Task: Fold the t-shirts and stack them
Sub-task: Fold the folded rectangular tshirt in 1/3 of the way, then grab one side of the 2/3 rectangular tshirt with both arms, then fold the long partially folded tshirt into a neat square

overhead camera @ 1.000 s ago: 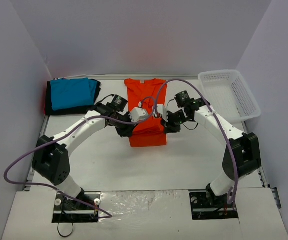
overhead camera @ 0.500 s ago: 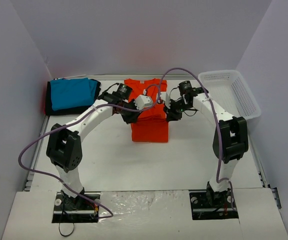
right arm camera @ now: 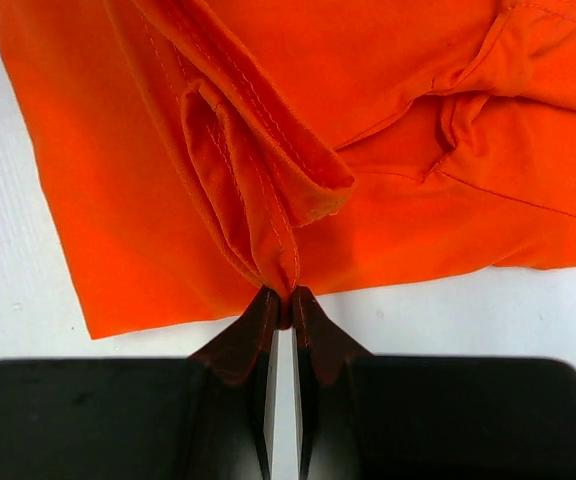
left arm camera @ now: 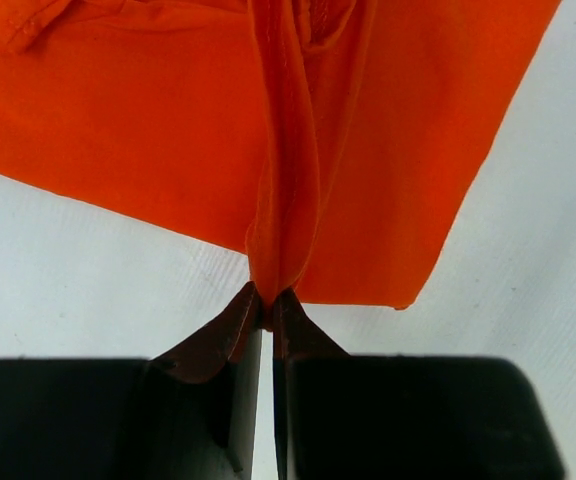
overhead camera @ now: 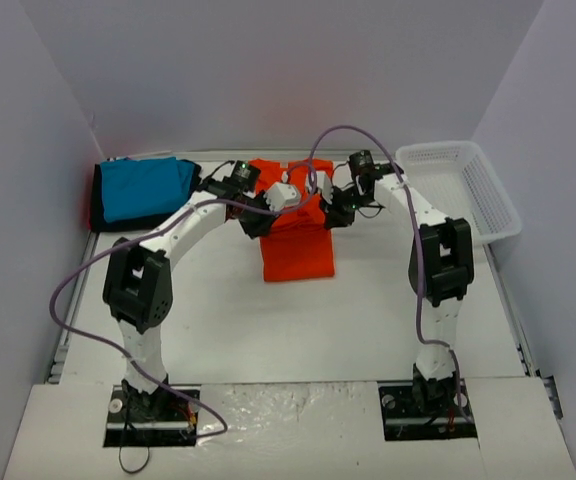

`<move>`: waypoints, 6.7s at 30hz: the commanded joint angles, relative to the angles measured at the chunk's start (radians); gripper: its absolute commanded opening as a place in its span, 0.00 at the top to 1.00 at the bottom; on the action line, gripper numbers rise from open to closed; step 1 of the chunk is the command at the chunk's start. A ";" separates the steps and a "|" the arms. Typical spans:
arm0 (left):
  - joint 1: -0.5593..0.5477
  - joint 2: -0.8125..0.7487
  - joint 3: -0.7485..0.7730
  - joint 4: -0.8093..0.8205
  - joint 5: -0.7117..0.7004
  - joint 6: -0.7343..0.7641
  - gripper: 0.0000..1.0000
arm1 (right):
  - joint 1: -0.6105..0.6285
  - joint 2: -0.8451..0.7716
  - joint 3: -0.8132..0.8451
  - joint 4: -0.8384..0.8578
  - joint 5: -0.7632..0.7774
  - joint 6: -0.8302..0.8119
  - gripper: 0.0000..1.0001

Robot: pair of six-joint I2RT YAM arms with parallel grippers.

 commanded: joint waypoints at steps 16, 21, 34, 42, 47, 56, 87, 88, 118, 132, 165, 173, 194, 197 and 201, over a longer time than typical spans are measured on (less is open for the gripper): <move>0.049 0.175 0.205 0.009 -0.022 0.052 0.98 | -0.042 0.160 0.203 -0.029 -0.001 -0.005 1.00; 0.051 0.192 0.209 0.043 -0.053 0.052 0.96 | -0.042 0.180 0.219 -0.021 -0.016 0.009 0.82; 0.048 0.148 0.291 0.095 -0.130 0.028 0.43 | -0.037 0.113 0.200 0.011 0.044 0.060 0.52; -0.050 -0.156 -0.135 0.211 -0.180 0.071 0.50 | -0.028 -0.169 -0.131 0.014 -0.004 0.060 0.51; -0.173 -0.265 -0.468 0.360 -0.339 0.048 0.46 | -0.030 -0.281 -0.281 0.018 -0.005 0.149 0.50; -0.271 -0.232 -0.582 0.563 -0.521 0.026 0.46 | -0.027 -0.289 -0.399 0.026 -0.013 0.154 0.50; -0.260 -0.099 -0.466 0.418 -0.403 -0.024 0.98 | -0.030 -0.266 -0.419 0.035 -0.021 0.149 0.53; -0.251 -0.113 -0.466 0.411 -0.386 -0.027 0.98 | -0.030 -0.277 -0.438 0.035 -0.048 0.132 0.53; -0.090 -0.067 -0.392 0.301 -0.110 -0.193 0.98 | 0.145 -0.228 -0.567 0.333 -0.002 0.117 0.52; -0.075 -0.018 -0.343 0.261 -0.071 -0.199 0.98 | 0.185 -0.120 -0.490 0.236 0.051 0.114 0.57; -0.076 -0.174 -0.281 -0.285 0.287 0.093 0.97 | 0.259 -0.445 -0.616 -0.112 0.033 0.103 1.00; -0.130 -0.272 -0.301 -0.504 0.352 0.233 0.98 | 0.246 -0.643 -0.679 -0.158 -0.033 0.074 1.00; -0.144 -0.435 -0.249 -0.615 0.294 0.256 0.97 | 0.131 -0.749 -0.551 -0.347 -0.110 -0.037 1.00; -0.144 -0.457 -0.274 -0.552 0.240 0.218 0.98 | 0.113 -0.743 -0.530 -0.345 -0.110 -0.044 1.00; -0.144 -0.452 -0.262 -0.527 0.205 0.186 0.98 | 0.105 -0.726 -0.487 -0.344 -0.103 -0.040 1.00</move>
